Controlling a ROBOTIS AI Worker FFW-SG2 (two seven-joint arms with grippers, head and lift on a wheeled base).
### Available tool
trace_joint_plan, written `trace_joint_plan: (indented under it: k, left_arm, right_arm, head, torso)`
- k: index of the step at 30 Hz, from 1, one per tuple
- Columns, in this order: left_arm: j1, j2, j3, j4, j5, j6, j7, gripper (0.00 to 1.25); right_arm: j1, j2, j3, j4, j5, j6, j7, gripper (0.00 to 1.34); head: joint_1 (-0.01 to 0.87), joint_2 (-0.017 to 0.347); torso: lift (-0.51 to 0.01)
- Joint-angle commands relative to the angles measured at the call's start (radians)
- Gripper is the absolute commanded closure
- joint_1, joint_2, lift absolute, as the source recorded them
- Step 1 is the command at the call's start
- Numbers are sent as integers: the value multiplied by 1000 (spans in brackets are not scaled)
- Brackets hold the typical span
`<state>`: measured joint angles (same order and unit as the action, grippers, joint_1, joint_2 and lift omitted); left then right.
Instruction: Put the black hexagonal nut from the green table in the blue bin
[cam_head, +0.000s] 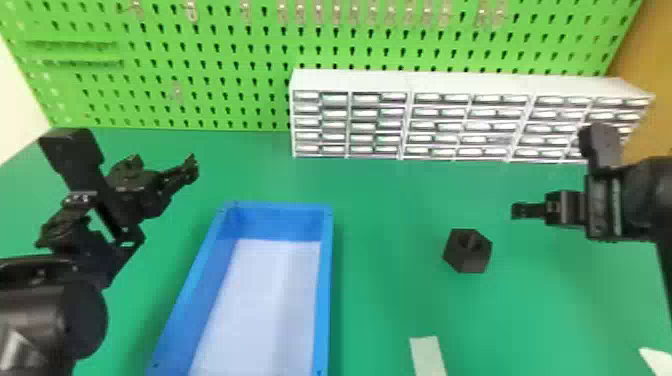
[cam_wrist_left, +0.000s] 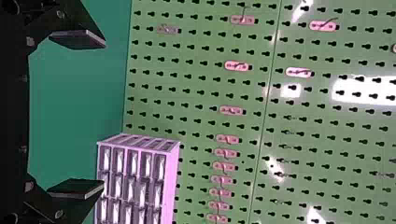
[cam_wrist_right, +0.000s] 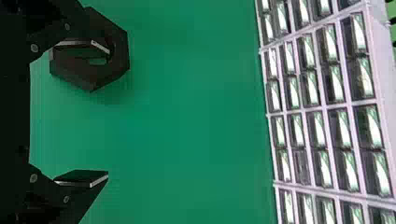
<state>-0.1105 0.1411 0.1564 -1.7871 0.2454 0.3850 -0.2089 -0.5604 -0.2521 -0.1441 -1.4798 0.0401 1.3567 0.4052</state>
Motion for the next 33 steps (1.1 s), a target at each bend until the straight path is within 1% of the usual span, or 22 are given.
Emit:
trace_joint_plan:
  k: [1, 7, 11, 18, 21, 26, 33]
  left_arm:
    - [0, 0, 0, 0, 0, 0, 0, 216]
    - [-1, 0, 0, 0, 0, 0, 0, 216]
    - [-3, 0, -1, 0, 0, 0, 0, 216]
    - [-3, 0, 0, 0, 0, 0, 0, 216]
    - [-3, 0, 2, 0, 0, 0, -1, 216]
    - [-5, 0, 2, 0, 0, 0, -1, 216]
    - [-5, 0, 2, 0, 3, 0, 0, 217]
  right_arm:
    - [-26, -3, 38, 42, 6, -2, 14, 352]
    - [-53, 7, 66, 85, 41, -2, 26, 352]
    - [-62, 7, 81, 113, 44, -5, 29, 354]
    - [-69, 22, 101, 161, 46, -36, 29, 354]
    - [-67, 27, 113, 167, 47, -56, 30, 354]
    - [-69, 36, 113, 184, 52, -77, 30, 354]
    - [-75, 39, 101, 224, 63, -111, 30, 354]
  head:
    - [666, 32]
    - [666, 32]
    - [666, 32]
    - [666, 32]
    - [666, 32]
    - [666, 32]
    - [666, 32]
  torso:
    - [-100]
    - [-100]
    - [-100]
    - [-100]
    - [-100]
    - [-100]
    - [-100]
